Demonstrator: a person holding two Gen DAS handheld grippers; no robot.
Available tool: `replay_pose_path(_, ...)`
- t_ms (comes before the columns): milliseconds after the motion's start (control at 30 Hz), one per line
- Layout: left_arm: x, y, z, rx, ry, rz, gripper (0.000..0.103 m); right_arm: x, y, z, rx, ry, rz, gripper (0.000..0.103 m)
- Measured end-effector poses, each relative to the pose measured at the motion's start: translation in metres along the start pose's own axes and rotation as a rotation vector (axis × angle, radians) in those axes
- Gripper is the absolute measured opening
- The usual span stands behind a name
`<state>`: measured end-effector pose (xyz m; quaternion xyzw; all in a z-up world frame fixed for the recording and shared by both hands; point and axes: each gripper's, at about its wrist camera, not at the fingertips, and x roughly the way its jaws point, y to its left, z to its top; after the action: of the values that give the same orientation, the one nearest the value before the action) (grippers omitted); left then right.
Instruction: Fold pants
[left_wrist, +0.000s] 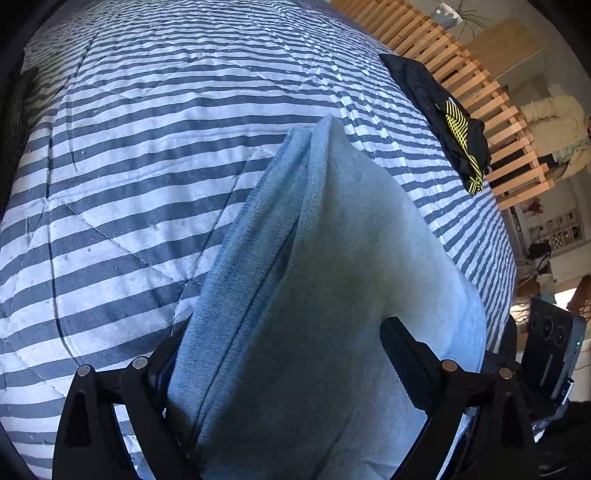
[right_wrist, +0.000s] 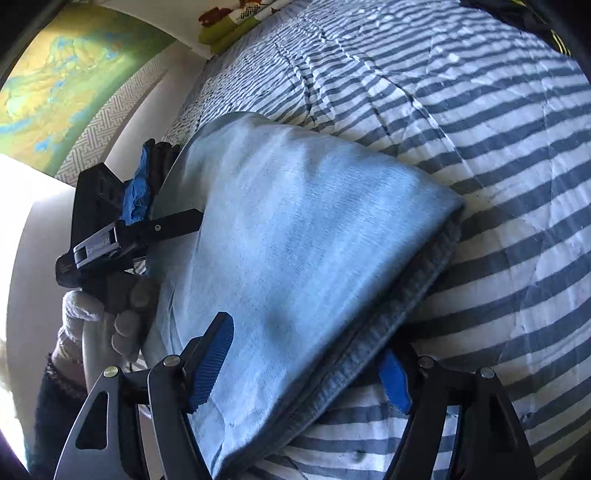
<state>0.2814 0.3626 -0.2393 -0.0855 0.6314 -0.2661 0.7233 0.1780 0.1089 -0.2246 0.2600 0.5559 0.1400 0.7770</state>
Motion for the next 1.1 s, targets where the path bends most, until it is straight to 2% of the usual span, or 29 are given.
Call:
replay_pose_path(33, 0.000, -0.001, -0.002, -0.006, 0.004, -0.010, 0.090, 0.001, 0.003, -0.001, -0.013, -0.012, -0.023, 0.068)
replay_pose_path(100, -0.002, 0.000, -0.004, -0.024, -0.001, -0.002, 0.080, 0.001, 0.003, 0.000, -0.046, -0.031, -0.067, 0.052)
replay_pose_path(133, -0.003, 0.000, -0.005, -0.043, -0.008, -0.002, 0.074, 0.000, 0.004, 0.001, -0.073, -0.045, -0.081, 0.041)
replay_pose_path(167, -0.005, 0.003, -0.008, -0.072, -0.021, -0.015, 0.070, -0.003, 0.003, 0.001, -0.090, -0.055, -0.070, 0.035)
replay_pose_path(233, -0.008, 0.005, -0.017, -0.106, -0.059, -0.023, 0.062, -0.010, 0.000, 0.003, -0.090, -0.070, -0.048, 0.030)
replay_pose_path(300, -0.009, 0.001, -0.023, -0.092, -0.077, -0.006, 0.056, -0.013, 0.005, 0.004, -0.112, -0.075, -0.045, 0.028)
replay_pose_path(367, -0.013, 0.007, -0.025, -0.109, -0.084, -0.025, 0.056, -0.018, 0.000, 0.007, -0.140, -0.060, -0.038, 0.031)
replay_pose_path(400, -0.013, 0.009, -0.023, -0.115, -0.090, -0.022, 0.063, -0.015, -0.005, 0.008, -0.128, -0.030, -0.027, 0.034)
replay_pose_path(433, -0.013, 0.011, -0.023, -0.109, -0.095, -0.013, 0.071, -0.012, -0.012, 0.010, -0.086, 0.010, -0.016, 0.042)
replay_pose_path(467, -0.012, 0.012, -0.021, -0.098, -0.098, -0.022, 0.074, -0.010, -0.020, 0.010, -0.039, 0.032, 0.000, 0.048)
replay_pose_path(500, -0.011, 0.010, -0.019, -0.090, -0.100, -0.030, 0.077, -0.009, -0.027, 0.008, 0.004, 0.033, 0.021, 0.048)
replay_pose_path(533, -0.007, 0.004, -0.017, -0.065, -0.091, -0.007, 0.077, -0.010, -0.027, 0.005, 0.010, 0.008, 0.029, 0.048)
replay_pose_path(567, -0.006, -0.001, -0.015, -0.033, -0.075, 0.020, 0.075, -0.006, -0.020, 0.005, -0.032, 0.005, 0.015, 0.048)
replay_pose_path(600, -0.004, -0.006, -0.014, -0.020, -0.061, 0.032, 0.061, -0.003, -0.012, 0.007, -0.073, 0.000, 0.001, 0.046)
replay_pose_path(633, -0.005, -0.005, -0.015, -0.048, -0.054, 0.011, 0.047, -0.001, -0.006, 0.008, -0.093, -0.014, -0.011, 0.041)
replay_pose_path(700, -0.011, -0.001, -0.021, -0.098, -0.079, -0.020, 0.034, 0.003, -0.002, 0.015, -0.068, -0.012, -0.011, 0.035)
replay_pose_path(733, -0.016, 0.000, -0.027, -0.107, -0.104, -0.027, 0.030, 0.000, 0.000, 0.018, -0.070, -0.015, -0.005, 0.030)
replay_pose_path(933, -0.070, -0.006, -0.067, -0.145, -0.272, -0.096, 0.026, -0.046, 0.055, 0.008, -0.403, -0.153, -0.088, 0.026)
replay_pose_path(1100, -0.134, -0.010, -0.103, -0.166, -0.438, -0.111, 0.025, -0.067, 0.093, 0.015, -0.558, -0.210, -0.083, 0.026)
